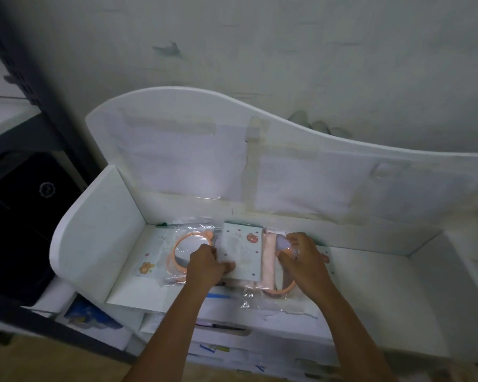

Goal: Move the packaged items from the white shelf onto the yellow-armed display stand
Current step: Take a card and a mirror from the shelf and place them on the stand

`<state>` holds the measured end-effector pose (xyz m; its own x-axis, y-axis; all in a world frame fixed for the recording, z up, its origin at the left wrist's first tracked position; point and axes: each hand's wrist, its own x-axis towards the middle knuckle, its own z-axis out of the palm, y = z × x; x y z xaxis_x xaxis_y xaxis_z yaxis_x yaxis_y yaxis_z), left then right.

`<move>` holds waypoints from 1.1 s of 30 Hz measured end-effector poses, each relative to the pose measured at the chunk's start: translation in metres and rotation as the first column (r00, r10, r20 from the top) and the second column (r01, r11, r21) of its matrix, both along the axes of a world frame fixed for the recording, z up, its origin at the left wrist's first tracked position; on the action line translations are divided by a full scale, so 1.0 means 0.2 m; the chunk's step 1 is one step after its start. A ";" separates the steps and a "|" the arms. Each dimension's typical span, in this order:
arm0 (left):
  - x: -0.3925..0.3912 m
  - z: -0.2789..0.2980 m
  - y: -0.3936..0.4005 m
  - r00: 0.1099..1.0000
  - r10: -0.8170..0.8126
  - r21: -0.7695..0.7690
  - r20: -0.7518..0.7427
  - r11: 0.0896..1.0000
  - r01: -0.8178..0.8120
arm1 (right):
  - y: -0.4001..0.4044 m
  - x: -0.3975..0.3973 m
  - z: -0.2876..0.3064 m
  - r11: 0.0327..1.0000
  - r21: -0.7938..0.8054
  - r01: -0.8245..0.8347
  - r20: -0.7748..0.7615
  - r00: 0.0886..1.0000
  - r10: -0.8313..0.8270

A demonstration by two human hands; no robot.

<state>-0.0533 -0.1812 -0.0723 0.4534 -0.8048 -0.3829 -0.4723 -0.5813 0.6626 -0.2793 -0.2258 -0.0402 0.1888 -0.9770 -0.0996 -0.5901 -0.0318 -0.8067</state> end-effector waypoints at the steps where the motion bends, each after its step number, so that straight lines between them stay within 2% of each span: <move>1: 0.01 0.01 -0.01 0.999 0.001 0.000 -0.043 1.000 -0.001 | 0.00 0.01 0.00 1.000 0.004 0.007 -0.001 1.000 -0.007; 7: 0.07 0.07 0.01 0.914 0.057 -0.020 -0.403 0.997 -0.071 | 0.00 0.08 -0.04 1.000 0.005 0.027 -0.072 0.997 -0.026; 10: 0.17 0.13 0.07 0.861 0.069 -0.095 -0.504 0.986 -0.135 | 0.02 0.10 -0.06 0.999 0.023 0.035 -0.134 0.991 -0.032; 14: 0.30 0.18 0.18 0.722 0.085 -0.164 -0.687 0.949 -0.268 | 0.07 0.20 -0.10 1.000 -0.026 0.018 -0.265 0.964 -0.024; 18: 0.38 0.14 0.27 0.696 0.094 -0.193 -0.712 0.927 -0.323 | 0.15 0.36 -0.11 0.997 -0.077 0.013 -0.487 0.872 -0.049; 23: 0.47 0.10 0.35 0.682 0.127 -0.207 -0.720 0.899 -0.386 | 0.20 0.51 -0.13 0.995 -0.092 0.038 -0.627 0.774 -0.087; 25: 0.51 0.09 0.37 0.672 0.149 -0.206 -0.726 0.884 -0.419 | 0.20 0.53 -0.16 0.995 -0.093 0.043 -0.628 0.772 -0.092; 29: 0.56 0.10 0.39 0.655 0.167 -0.204 -0.737 0.869 -0.451 | 0.16 0.50 -0.18 0.986 -0.016 0.164 -0.458 0.876 -0.153; 33: 0.58 0.11 0.38 0.654 0.161 -0.203 -0.739 0.873 -0.444 | 0.15 0.52 -0.16 0.976 -0.023 0.216 -0.495 0.846 -0.199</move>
<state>0.0631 -0.1048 -0.0510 0.4200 -0.8056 -0.4178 0.3545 -0.2781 0.8927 -0.1760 -0.1959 -0.0731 -0.0999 -0.9824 -0.1577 -0.8994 0.1570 -0.4079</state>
